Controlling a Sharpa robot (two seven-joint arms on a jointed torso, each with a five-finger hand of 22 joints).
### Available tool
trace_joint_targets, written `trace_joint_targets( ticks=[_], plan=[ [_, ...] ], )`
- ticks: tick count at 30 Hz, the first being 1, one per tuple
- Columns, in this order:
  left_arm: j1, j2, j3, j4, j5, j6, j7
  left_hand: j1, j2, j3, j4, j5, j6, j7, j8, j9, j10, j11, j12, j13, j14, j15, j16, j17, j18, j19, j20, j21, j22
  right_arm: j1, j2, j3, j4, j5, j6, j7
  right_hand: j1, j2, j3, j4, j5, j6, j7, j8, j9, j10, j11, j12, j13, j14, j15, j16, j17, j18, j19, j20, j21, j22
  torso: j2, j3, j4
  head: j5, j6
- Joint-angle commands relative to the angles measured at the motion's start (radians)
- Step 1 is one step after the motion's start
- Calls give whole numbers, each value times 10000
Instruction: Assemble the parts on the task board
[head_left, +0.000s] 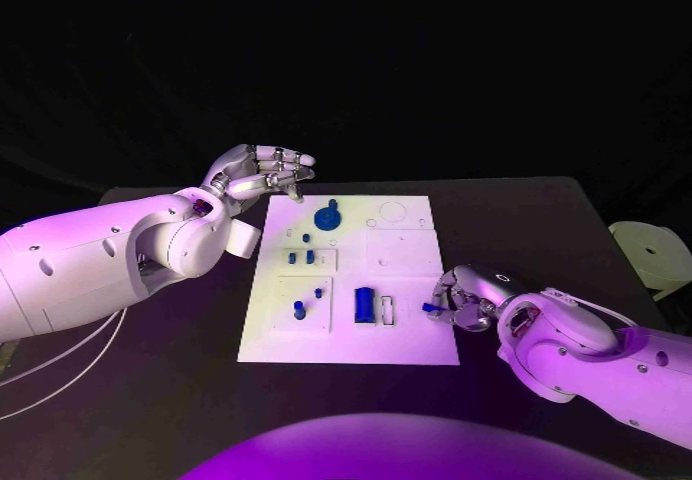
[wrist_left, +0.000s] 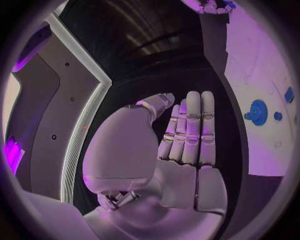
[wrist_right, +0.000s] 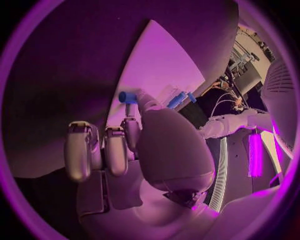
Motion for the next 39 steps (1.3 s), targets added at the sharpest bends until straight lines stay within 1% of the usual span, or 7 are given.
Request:
trace_joint_targets(
  ticks=[1,5,10,23,28,30,39],
  plan=[
    [-2,6,9,29,42,156,81,-61,25,32,-2,25,-76,20,38,-9,-51,-10,60,15,-80,24,40,10,134,-58,-15,40,13,-119,15,-100,-38,-220,414,-388,220,84,784,-153,258,106,-48,68,90,26,-122,-20,-19,691,-81,-10,818,-2,524,-85,75,2240,-2,3,0,5,-4],
    [-2,9,9,26,42,152,84,-55,27,40,-9,27,-77,19,41,-11,-56,-12,69,15,-83,22,41,12,135,-61,-15,42,15,-115,-10,-98,77,-164,3,-348,-643,-414,2624,-570,642,-47,-53,351,457,153,-130,25,33,707,-88,9,875,-26,572,-103,187,2271,-7,-3,10,22,12],
    [-2,11,9,26,42,138,88,-55,27,40,-9,27,-77,19,41,-11,-56,-12,69,15,-83,22,41,12,135,-61,-15,42,15,-58,-24,-80,226,523,-572,-81,-1527,-516,3817,-914,690,-228,-30,579,772,218,-99,45,65,722,-75,35,935,-66,648,-83,388,2325,-6,-10,-1,48,34],
    [-2,16,9,39,42,141,87,-54,32,45,-10,27,-77,19,43,-12,-58,-12,73,16,-84,21,42,13,136,-61,-15,43,16,182,235,-52,537,1593,-1356,364,-2034,-608,4138,-1075,775,-254,-36,673,899,256,-101,77,99,724,-77,38,941,-76,668,-84,443,2339,-2,-1,5,78,57],
    [-2,15,9,53,42,141,85,-54,32,45,-10,27,-77,19,43,-12,-58,-12,73,16,-84,21,42,13,136,-61,-15,43,16,212,483,-49,487,1912,-1353,393,-2296,-657,4158,-1074,788,-239,-44,695,930,282,-105,117,136,726,-80,42,950,-71,659,-87,422,2332,14,-3,17,75,41],
    [-2,11,9,57,42,140,83,-54,32,45,-10,27,-77,19,43,-12,-58,-12,73,16,-84,21,42,13,136,-61,-15,43,16,217,593,-48,434,2012,-1323,386,-2486,-690,4129,-1081,1007,-219,-58,710,951,297,-116,141,159,728,-88,44,954,-72,659,-92,423,2332,12,-4,7,68,52],
    [0,34,9,72,42,143,79,-54,32,45,-10,27,-77,19,43,-12,-58,-12,73,16,-84,21,42,13,136,-61,-15,43,16,206,1222,-53,-74,2502,-718,323,-3204,-632,3936,-815,1303,-130,-61,714,967,330,-118,196,221,725,-91,35,939,-56,631,-98,350,2311,8,4,11,67,49]
  ],
)
